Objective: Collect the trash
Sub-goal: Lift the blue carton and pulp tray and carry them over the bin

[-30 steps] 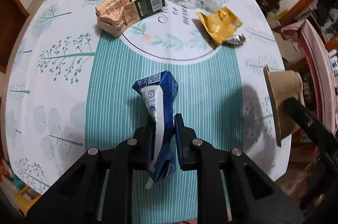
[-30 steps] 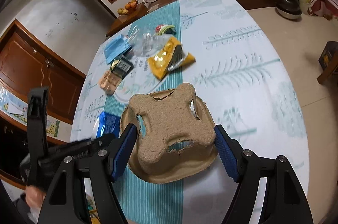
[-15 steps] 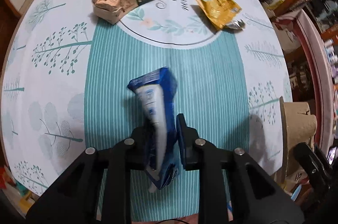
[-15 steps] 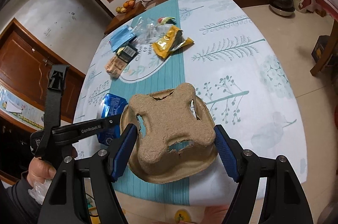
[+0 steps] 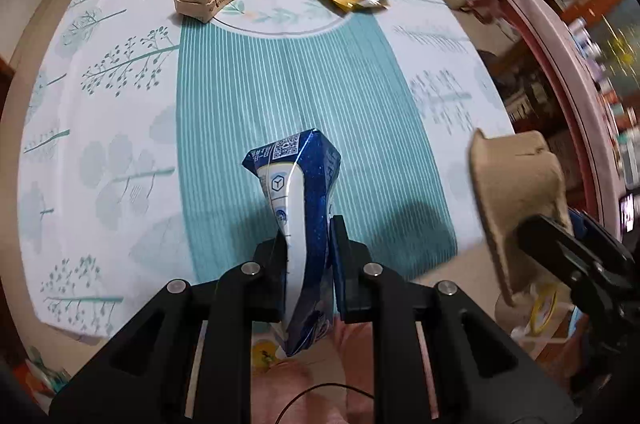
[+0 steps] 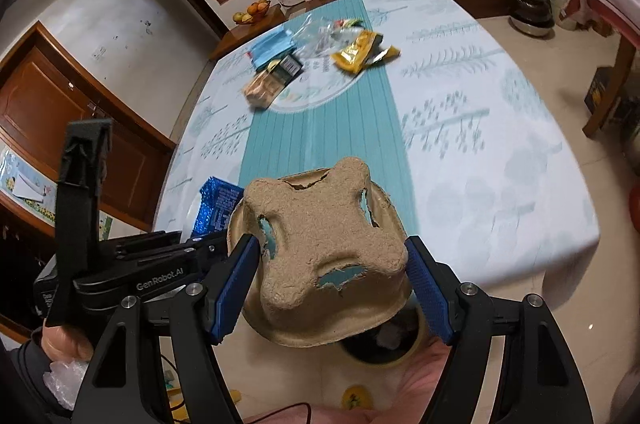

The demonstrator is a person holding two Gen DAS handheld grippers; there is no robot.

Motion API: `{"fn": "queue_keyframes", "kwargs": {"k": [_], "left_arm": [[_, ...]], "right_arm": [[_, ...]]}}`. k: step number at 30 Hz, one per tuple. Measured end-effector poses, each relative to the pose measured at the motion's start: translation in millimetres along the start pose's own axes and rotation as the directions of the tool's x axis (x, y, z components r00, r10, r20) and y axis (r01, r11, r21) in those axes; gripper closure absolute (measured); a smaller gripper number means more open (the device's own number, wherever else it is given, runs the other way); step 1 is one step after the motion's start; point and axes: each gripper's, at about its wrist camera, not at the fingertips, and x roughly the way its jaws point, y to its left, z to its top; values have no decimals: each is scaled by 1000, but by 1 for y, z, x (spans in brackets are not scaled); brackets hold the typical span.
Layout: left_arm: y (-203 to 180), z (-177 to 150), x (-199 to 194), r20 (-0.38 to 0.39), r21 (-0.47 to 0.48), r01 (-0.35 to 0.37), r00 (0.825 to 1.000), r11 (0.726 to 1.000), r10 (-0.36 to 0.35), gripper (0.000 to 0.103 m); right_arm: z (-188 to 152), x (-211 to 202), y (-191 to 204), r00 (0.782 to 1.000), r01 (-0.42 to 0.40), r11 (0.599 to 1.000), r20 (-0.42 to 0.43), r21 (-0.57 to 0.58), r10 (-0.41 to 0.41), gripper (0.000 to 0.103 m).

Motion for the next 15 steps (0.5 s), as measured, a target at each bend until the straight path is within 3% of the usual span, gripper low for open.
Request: {"fn": "queue_keyframes", "kwargs": {"k": [8, 15], "left_arm": [[12, -62, -37, 25, 89, 47, 998, 995, -49, 89], [19, -121, -49, 1, 140, 66, 998, 988, -67, 89]], "right_arm": [[-86, -15, 31, 999, 34, 998, -3, 52, -34, 29], [-148, -20, 39, 996, 64, 993, -74, 96, -57, 29]]}}
